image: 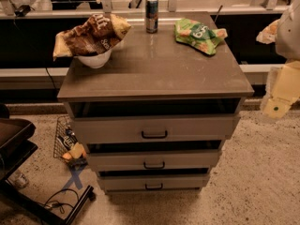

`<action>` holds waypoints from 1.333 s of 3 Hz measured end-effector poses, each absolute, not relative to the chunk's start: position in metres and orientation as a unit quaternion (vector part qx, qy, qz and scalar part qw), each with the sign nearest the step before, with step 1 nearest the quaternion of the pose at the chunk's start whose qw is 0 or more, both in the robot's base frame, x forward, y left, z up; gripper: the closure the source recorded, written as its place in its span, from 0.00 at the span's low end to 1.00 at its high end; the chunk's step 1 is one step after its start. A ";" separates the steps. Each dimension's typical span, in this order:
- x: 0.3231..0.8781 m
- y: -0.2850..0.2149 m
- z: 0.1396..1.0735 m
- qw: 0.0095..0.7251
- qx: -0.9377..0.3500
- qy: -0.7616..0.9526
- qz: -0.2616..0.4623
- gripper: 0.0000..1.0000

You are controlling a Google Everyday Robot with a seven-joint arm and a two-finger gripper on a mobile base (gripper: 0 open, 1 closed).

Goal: Pick brown chip bag from white bowl and place on counter

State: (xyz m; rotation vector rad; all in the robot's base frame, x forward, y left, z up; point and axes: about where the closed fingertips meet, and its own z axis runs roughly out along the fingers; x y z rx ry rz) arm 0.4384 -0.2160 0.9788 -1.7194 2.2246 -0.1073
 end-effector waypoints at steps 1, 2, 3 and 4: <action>0.438 -0.216 0.979 0.163 -0.603 0.780 -0.038 0.00; 0.469 -0.194 0.982 0.186 -0.594 0.783 -0.014 0.00; 0.512 -0.158 1.009 0.261 -0.583 0.769 0.020 0.00; 0.549 -0.110 1.044 0.367 -0.558 0.740 0.073 0.00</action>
Offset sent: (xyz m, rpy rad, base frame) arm 0.0800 0.0550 0.0074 0.1804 0.0032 -0.0243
